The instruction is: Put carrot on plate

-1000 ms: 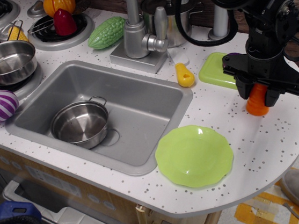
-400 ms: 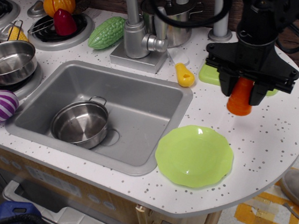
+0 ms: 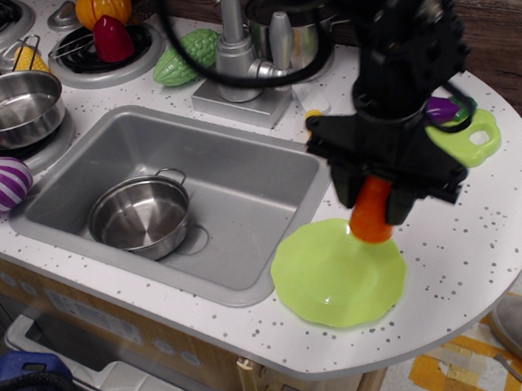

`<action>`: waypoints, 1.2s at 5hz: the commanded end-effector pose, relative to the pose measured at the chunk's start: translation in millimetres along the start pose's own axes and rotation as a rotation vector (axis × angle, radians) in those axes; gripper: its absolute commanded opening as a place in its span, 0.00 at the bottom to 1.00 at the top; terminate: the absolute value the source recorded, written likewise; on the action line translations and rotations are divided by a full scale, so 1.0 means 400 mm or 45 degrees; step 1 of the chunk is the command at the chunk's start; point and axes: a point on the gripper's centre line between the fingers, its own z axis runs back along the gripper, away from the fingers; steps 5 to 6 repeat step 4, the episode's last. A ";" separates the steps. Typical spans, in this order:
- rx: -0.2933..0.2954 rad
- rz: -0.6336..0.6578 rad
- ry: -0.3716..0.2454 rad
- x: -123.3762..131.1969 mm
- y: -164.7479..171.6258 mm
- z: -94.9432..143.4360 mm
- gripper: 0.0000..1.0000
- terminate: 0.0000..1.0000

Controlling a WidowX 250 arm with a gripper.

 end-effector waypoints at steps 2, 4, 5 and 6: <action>-0.027 0.029 -0.106 -0.033 0.023 -0.010 0.00 0.00; -0.055 0.032 -0.134 -0.038 0.016 -0.025 1.00 1.00; -0.055 0.032 -0.134 -0.038 0.016 -0.025 1.00 1.00; -0.055 0.032 -0.134 -0.038 0.016 -0.025 1.00 1.00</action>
